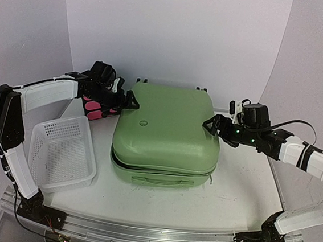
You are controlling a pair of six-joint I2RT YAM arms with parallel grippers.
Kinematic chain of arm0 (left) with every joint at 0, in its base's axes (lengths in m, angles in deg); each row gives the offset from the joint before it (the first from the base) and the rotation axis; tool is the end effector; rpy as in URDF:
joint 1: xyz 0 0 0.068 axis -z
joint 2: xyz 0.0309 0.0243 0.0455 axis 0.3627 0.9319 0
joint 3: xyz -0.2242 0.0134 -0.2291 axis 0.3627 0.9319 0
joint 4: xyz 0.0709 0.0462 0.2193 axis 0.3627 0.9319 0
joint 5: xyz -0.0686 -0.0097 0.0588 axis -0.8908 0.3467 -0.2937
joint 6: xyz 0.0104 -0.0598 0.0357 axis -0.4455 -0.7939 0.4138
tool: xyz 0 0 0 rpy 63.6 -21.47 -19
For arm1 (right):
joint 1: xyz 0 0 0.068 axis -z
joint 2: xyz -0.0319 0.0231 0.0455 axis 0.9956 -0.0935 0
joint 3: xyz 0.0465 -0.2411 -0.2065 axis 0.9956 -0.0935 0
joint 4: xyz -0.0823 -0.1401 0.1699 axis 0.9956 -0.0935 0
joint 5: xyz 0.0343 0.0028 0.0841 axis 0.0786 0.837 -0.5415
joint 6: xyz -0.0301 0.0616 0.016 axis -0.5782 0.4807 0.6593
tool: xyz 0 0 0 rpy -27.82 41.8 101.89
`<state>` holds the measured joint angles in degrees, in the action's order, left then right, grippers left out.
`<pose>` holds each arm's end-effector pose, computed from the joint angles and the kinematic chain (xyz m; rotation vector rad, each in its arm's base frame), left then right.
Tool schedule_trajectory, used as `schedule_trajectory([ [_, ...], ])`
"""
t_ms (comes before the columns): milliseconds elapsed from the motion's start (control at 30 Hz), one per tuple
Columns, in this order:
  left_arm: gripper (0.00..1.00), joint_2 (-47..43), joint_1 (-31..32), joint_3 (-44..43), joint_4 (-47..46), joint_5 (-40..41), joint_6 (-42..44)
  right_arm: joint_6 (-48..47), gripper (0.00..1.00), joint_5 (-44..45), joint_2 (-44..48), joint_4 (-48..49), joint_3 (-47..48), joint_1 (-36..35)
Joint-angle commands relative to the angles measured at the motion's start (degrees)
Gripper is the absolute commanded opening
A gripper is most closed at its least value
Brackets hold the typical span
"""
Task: Open, take out, and arrange the luggage
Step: Unzip the zipper of the luggage.
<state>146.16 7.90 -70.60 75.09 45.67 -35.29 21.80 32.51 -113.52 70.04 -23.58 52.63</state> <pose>0.3295 -0.2052 0.3412 0.1464 2.4537 -0.8725 0.2322 0.1521 0.3653 0.0201 1.8466 0.9696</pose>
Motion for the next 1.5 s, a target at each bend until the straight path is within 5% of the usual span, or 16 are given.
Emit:
schedule_trajectory([
  [0,0.96,4.5,1.2,-2.7,-7.5,-11.8,-1.4,2.2,0.9,-10.9,3.3,2.2,-1.5,-3.6],
  [267,0.93,12.4,5.8,-11.2,-11.3,-17.8,-1.2,7.0,0.89,-8.5,5.3,5.0,-5.0,-11.3],
  [567,0.93,24.7,5.9,-30.4,-10.0,-14.7,1.2,10.3,0.89,-3.1,6.2,8.6,-7.7,-14.5],
  [833,0.95,28.4,5.6,-41.0,-6.9,-12.7,4.4,7.0,0.93,12.7,10.3,-3.3,-0.8,-14.5],
  [1233,0.99,3.9,5.6,-20.2,-2.5,3.7,14.2,7.2,0.96,28.6,15.0,-17.7,2.4,-12.5],
  [1467,0.98,-6.2,5.6,-7.6,-2.5,4.6,9.2,3.5,0.96,15.8,14.4,-15.3,1.0,-0.6],
])
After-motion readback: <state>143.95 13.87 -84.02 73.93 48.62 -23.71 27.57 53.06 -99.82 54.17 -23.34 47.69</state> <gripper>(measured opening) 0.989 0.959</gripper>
